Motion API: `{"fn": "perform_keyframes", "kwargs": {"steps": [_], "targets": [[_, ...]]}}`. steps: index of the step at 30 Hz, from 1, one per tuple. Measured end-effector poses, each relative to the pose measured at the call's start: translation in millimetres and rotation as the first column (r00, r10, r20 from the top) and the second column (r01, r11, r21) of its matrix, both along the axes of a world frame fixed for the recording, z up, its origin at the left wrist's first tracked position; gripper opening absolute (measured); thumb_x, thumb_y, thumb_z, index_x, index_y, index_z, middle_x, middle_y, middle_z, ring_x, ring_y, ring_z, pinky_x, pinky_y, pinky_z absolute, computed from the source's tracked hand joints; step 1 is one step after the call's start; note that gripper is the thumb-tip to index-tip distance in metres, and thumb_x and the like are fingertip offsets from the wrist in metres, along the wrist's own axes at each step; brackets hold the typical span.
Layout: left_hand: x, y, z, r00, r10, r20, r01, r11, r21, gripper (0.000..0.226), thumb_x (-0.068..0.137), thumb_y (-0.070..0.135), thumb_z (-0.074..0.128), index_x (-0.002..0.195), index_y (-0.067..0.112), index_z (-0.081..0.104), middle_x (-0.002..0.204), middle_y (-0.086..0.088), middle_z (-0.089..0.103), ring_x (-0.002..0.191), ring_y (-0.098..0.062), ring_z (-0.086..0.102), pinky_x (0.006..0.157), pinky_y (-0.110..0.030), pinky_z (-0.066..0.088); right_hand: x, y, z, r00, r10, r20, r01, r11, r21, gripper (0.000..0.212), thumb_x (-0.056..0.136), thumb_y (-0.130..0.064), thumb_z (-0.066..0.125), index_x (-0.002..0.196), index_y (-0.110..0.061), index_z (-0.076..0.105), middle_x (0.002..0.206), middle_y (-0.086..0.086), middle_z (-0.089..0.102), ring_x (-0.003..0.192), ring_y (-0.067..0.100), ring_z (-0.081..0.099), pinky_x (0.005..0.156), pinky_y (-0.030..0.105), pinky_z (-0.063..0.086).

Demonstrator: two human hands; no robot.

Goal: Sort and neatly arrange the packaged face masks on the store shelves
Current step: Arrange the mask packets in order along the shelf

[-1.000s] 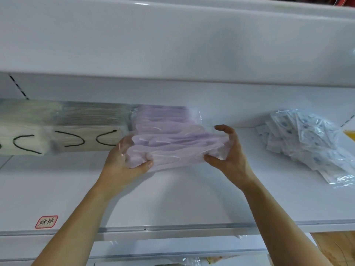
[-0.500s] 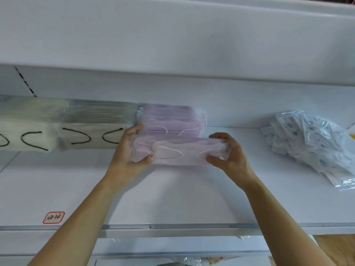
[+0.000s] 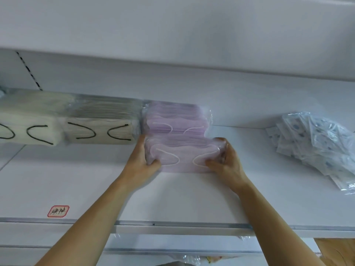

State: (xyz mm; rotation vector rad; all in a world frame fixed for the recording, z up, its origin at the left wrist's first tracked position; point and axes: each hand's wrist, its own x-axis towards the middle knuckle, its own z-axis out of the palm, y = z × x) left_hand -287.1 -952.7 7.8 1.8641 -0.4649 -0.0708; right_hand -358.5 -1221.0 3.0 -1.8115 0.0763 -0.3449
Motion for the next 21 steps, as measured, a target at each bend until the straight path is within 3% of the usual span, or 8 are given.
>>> {"fn": "perform_keyframes", "kwargs": {"steps": [2, 4, 8, 11, 13, 14, 18, 21], "targets": [[-0.1, 3.1, -3.1, 1.0, 0.02, 0.016, -0.02, 1.0, -0.013, 0.054, 0.074, 0.013, 0.058, 0.12, 0.039, 0.046, 0.1, 0.011, 0.059, 0.085, 0.006, 0.057, 0.079, -0.01, 0.042, -1.2, -3.0, -1.8, 1.0, -0.005, 0.016, 0.005, 1.0, 0.012, 0.051, 0.068, -0.006, 0.071, 0.112, -0.028, 0.06, 0.098, -0.014, 0.071, 0.092, 0.008, 0.067, 0.081, 0.027, 0.052], [0.7, 8.3, -6.8, 1.0, 0.013, 0.007, -0.012, 0.999, -0.047, 0.053, 0.073, 0.017, 0.062, 0.123, 0.033, 0.053, 0.105, 0.009, 0.065, 0.093, -0.001, 0.062, 0.085, -0.017, 0.046, -1.7, -9.6, -4.1, 0.999, -0.025, 0.034, 0.023, 0.999, 0.047, 0.052, 0.068, -0.003, 0.07, 0.115, -0.024, 0.059, 0.1, -0.009, 0.069, 0.094, 0.012, 0.066, 0.083, 0.032, 0.051], [-1.0, 11.5, -4.2, 0.999, -0.033, 0.011, 0.033, 0.999, 0.005, 0.056, 0.075, 0.018, 0.069, 0.123, 0.037, 0.049, 0.104, 0.028, 0.06, 0.091, 0.008, 0.058, 0.081, -0.009, 0.044, -3.3, -7.6, -4.3, 0.999, 0.021, 0.026, -0.022, 0.999, 0.041, 0.046, 0.071, -0.005, 0.073, 0.113, -0.02, 0.062, 0.097, -0.005, 0.072, 0.091, 0.014, 0.068, 0.082, 0.032, 0.053], [-0.8, 10.0, -5.9, 0.999, -0.044, 0.004, 0.044, 0.999, -0.021, 0.05, 0.082, 0.005, 0.067, 0.125, 0.023, 0.049, 0.101, 0.014, 0.058, 0.084, 0.009, 0.058, 0.076, -0.007, 0.043, -4.2, -7.5, -4.3, 0.999, 0.048, 0.011, -0.048, 0.998, 0.034, 0.041, 0.074, -0.005, 0.074, 0.111, -0.019, 0.064, 0.096, -0.002, 0.073, 0.09, 0.015, 0.069, 0.081, 0.031, 0.054], [-1.0, 8.8, -4.9, 0.999, -0.03, 0.01, 0.031, 0.999, -0.045, 0.047, 0.079, 0.015, 0.067, 0.123, 0.019, 0.052, 0.103, 0.011, 0.06, 0.087, 0.006, 0.059, 0.078, -0.01, 0.044, -4.3, -7.7, -4.1, 0.999, 0.05, 0.011, -0.051, 0.998, 0.026, 0.04, 0.076, -0.006, 0.075, 0.11, -0.025, 0.065, 0.099, -0.002, 0.074, 0.092, 0.016, 0.07, 0.083, 0.031, 0.055], [-0.6, 7.6, -3.5, 1.0, -0.01, 0.02, 0.011, 0.998, -0.059, 0.046, 0.078, 0.018, 0.068, 0.121, 0.021, 0.053, 0.105, 0.011, 0.062, 0.09, 0.005, 0.06, 0.08, -0.011, 0.044, -3.9, -7.0, -4.0, 0.999, 0.037, 0.012, -0.037, 0.999, 0.02, 0.039, 0.078, -0.007, 0.077, 0.109, -0.028, 0.066, 0.1, -0.003, 0.075, 0.093, 0.016, 0.07, 0.084, 0.03, 0.055], [11.1, -3.1, 4.3, 0.98, 0.191, 0.053, -0.182, 0.974, -0.136, 0.059, 0.087, -0.003, 0.071, 0.12, 0.042, 0.05, 0.103, 0.024, 0.063, 0.089, 0.006, 0.059, 0.079, -0.013, 0.045, 9.3, -7.2, -0.5, 0.998, -0.06, 0.028, 0.061, 0.996, -0.058, 0.036, 0.082, -0.001, 0.082, 0.108, -0.022, 0.068, 0.095, -0.014, 0.075, 0.087, 0.006, 0.069, 0.079, 0.023, 0.054], [16.1, -9.1, 7.6, 0.918, 0.362, 0.163, -0.338, 0.928, -0.157, 0.059, 0.084, -0.001, 0.073, 0.13, 0.03, 0.05, 0.111, 0.01, 0.063, 0.094, -0.005, 0.059, 0.085, -0.014, 0.046, 29.1, -10.7, 0.9, 0.985, -0.167, 0.04, 0.17, 0.983, -0.071, 0.033, 0.079, -0.003, 0.083, 0.102, -0.022, 0.067, 0.089, -0.016, 0.073, 0.082, 0.004, 0.065, 0.076, 0.027, 0.054]]}}
